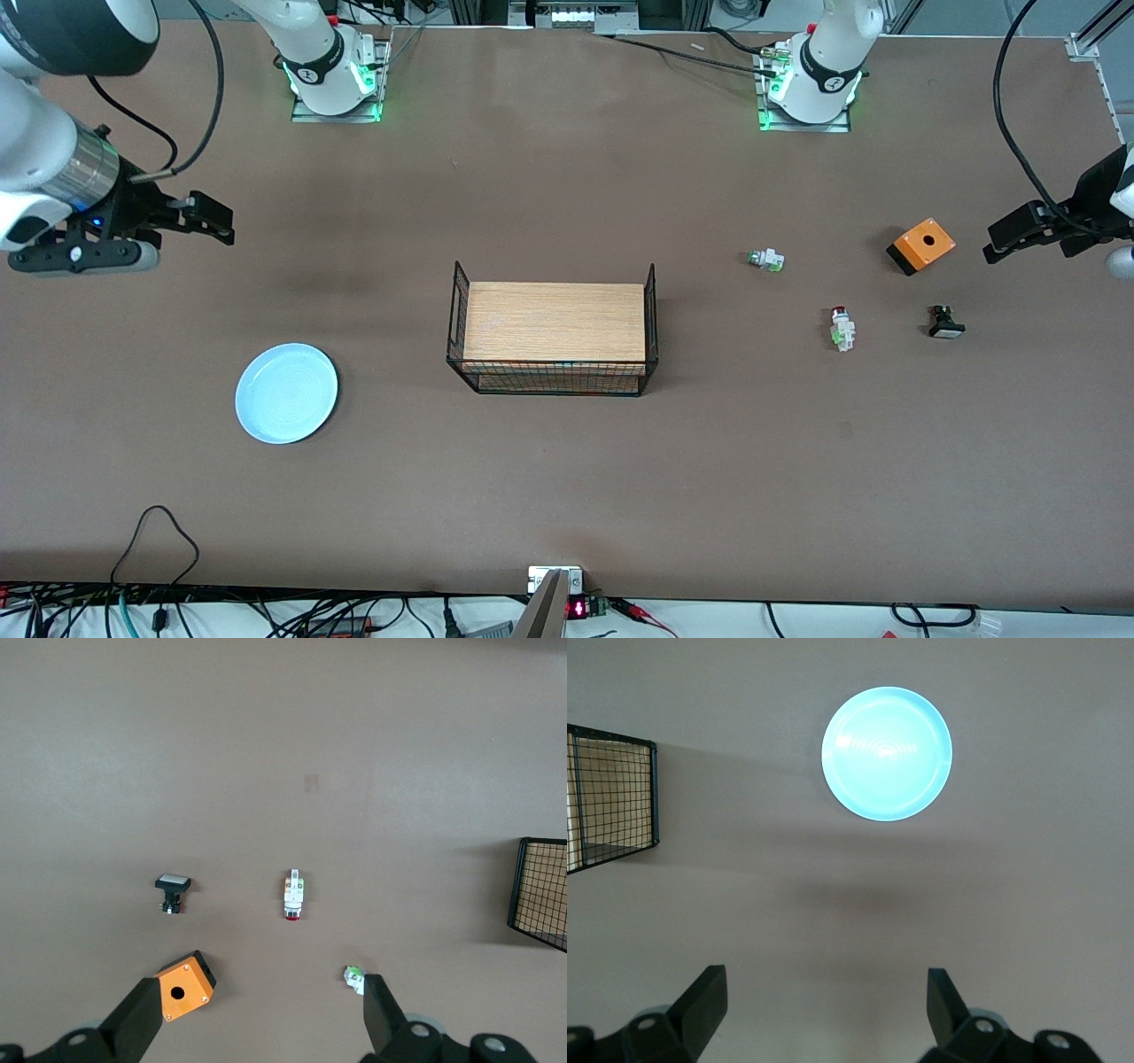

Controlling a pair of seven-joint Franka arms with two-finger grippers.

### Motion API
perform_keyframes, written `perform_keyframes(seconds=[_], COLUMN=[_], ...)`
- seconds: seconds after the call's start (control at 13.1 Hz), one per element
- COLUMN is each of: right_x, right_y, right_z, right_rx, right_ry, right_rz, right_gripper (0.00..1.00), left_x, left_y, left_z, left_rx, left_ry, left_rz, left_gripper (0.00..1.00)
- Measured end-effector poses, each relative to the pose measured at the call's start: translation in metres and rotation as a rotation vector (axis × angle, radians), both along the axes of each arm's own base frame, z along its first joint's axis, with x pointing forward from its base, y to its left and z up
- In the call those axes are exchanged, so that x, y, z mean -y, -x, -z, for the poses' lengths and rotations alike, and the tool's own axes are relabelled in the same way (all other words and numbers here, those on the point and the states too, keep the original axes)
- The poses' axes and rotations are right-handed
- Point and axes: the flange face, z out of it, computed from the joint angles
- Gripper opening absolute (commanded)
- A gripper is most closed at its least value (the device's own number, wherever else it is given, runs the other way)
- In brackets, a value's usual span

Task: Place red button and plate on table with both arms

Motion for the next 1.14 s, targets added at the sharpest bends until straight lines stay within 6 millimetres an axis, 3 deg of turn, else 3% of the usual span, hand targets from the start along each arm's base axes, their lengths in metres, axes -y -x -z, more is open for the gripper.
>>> perform_keyframes(seconds=[0.3, 0.69, 1.14], right_x=[0.004, -0.017, -0.009], right_y=[0.005, 0.020, 0.017], right_z=[0.002, -0.005, -0.003], right_rx=[-0.044, -0.151, -0.165], right_ry=[0.055, 0.101, 0.102], right_rz=[-0.008, -0.042, -0.025], right_gripper=[1.00, 1.00, 1.00], left_x=[-0.001, -0.001, 0.001], left_y=[0.004, 0.004, 0.005], left_z=[0.001, 0.000, -0.001], left_rx=[-0.027, -0.026, -0.024], left_ry=[0.001, 0.001, 0.001], left_rz=[-0.002, 0.004, 0.009], left_gripper=[1.00, 1.00, 1.00])
